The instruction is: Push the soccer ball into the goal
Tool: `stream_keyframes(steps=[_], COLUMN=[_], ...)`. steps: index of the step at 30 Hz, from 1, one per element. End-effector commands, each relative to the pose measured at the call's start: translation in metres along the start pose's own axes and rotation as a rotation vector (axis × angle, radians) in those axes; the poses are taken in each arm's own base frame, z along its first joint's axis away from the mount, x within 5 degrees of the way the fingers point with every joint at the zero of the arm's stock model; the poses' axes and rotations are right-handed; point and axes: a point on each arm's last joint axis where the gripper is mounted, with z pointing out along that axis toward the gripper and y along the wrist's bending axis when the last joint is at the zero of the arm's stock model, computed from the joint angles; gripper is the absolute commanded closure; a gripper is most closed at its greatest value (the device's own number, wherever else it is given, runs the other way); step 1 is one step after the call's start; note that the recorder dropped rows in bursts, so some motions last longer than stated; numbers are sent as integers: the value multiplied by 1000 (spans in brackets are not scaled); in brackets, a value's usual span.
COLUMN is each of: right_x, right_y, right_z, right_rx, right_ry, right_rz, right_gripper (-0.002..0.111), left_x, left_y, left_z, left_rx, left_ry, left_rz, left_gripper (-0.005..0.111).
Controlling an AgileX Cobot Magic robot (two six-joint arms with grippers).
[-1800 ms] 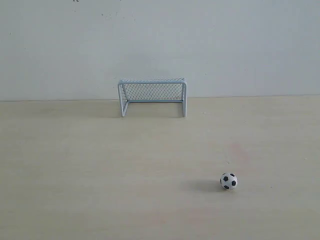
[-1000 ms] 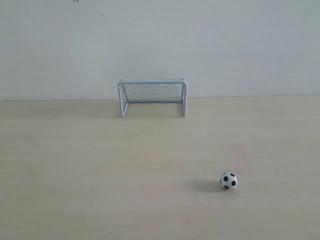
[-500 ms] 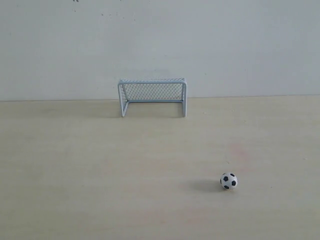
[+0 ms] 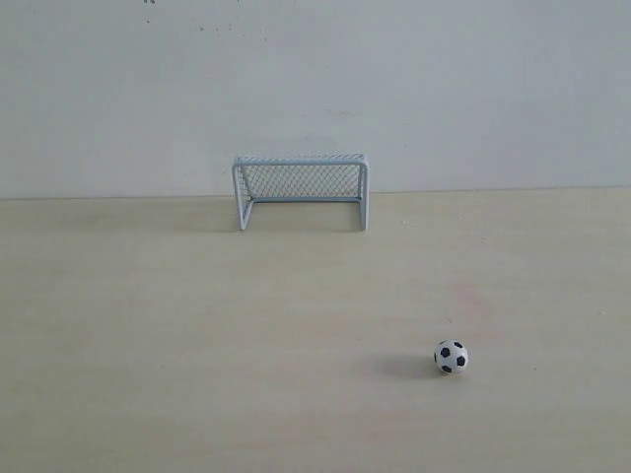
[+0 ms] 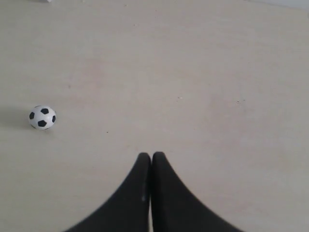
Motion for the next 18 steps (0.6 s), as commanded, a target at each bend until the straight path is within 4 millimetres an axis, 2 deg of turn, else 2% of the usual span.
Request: stream_keyframes(steps=[1,6,10,18], right_x=[-3,-3,-5,-6], right_y=[-1,1,7,29], right_z=[11,20,25,31], right_rx=[4,-35,-111,-354], right_ry=[20,50,25,-75], right_rz=[-107,-352,-481,-768], right_gripper=[108,108,108,108], left_x=[1,1,1,1], left_y=[0,0,0,0], left_z=[0,0,0,0], left_rx=[4,4,4,4], left_ry=[2,2,2,2], left_rz=[7,7,7,7], left_gripper=[102,102,102,102])
